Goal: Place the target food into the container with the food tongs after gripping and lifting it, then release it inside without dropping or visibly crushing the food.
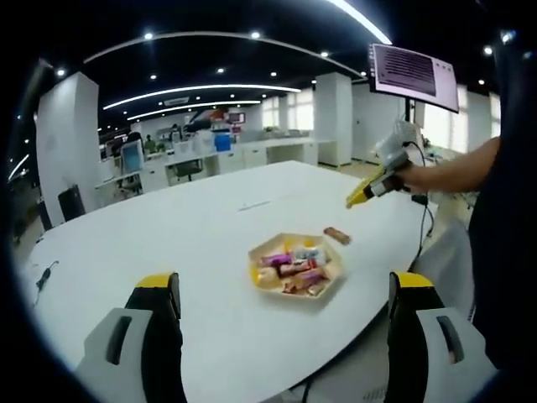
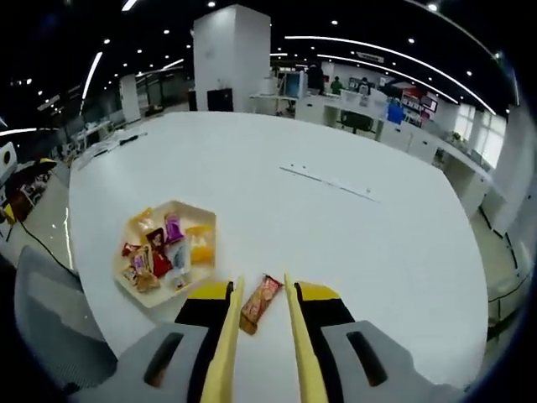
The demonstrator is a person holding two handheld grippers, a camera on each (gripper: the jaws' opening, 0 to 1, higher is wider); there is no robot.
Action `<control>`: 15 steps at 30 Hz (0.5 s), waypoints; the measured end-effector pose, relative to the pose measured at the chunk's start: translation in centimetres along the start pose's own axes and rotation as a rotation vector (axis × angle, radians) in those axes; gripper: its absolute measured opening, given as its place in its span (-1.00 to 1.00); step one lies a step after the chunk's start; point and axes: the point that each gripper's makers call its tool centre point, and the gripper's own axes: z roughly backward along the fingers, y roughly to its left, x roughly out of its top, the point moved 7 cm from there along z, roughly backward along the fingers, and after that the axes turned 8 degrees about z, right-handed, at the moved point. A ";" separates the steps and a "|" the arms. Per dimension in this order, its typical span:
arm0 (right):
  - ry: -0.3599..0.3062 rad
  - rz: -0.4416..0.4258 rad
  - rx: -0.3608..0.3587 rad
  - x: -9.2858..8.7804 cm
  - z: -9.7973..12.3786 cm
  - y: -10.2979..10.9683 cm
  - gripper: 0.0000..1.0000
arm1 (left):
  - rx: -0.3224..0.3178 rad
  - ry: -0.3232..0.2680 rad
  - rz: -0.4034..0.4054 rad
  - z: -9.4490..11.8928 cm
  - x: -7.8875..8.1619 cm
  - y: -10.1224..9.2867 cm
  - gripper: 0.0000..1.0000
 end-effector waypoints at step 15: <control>0.098 -0.089 0.029 -2.8 -4.5 0.7 -0.45 | 0.012 0.032 0.017 0.4 -1.3 0.3 0.99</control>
